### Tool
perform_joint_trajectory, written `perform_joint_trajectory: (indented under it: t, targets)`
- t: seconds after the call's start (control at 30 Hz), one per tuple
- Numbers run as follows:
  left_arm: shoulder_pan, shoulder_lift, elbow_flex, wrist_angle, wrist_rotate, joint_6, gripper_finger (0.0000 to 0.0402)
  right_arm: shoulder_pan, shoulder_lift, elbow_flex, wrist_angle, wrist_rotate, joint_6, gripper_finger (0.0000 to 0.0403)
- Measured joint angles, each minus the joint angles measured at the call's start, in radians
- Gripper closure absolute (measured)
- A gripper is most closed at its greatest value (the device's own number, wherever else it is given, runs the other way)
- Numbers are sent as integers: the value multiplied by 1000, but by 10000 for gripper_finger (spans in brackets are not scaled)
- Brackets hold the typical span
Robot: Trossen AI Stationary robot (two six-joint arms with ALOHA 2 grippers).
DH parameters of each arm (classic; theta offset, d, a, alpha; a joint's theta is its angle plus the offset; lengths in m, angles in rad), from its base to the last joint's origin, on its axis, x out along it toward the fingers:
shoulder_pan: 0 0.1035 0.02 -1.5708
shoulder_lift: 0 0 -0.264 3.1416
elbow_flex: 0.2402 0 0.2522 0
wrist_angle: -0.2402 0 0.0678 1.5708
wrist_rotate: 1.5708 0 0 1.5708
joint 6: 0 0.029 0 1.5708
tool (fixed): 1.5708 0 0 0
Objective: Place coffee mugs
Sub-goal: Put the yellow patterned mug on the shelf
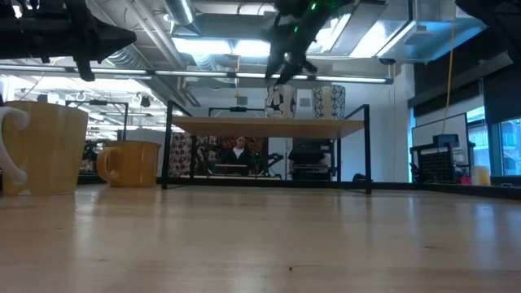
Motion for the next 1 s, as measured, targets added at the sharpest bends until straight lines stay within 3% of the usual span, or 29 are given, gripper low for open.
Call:
perform_joint_trajectory:
  t: [0.27,0.53,0.63,0.77,1.0]
  targets:
    - [0,0,0,1,5,-2,386,135,-145,28,-111,-142,-122,195]
    - [0,0,0,1,19,-27,378,348,-250,-87,-188,-242,-43,209]
    - [0,0,0,1,0,-27,361,427,-301,-170,-165,-250,43,214]
    - [0,0,0,-44,-41,-28,329,537,-371,-322,-135,-186,195,220]
    - [0,0,0,-88,-84,-79,302,719,-535,-586,-100,-144,628,221]
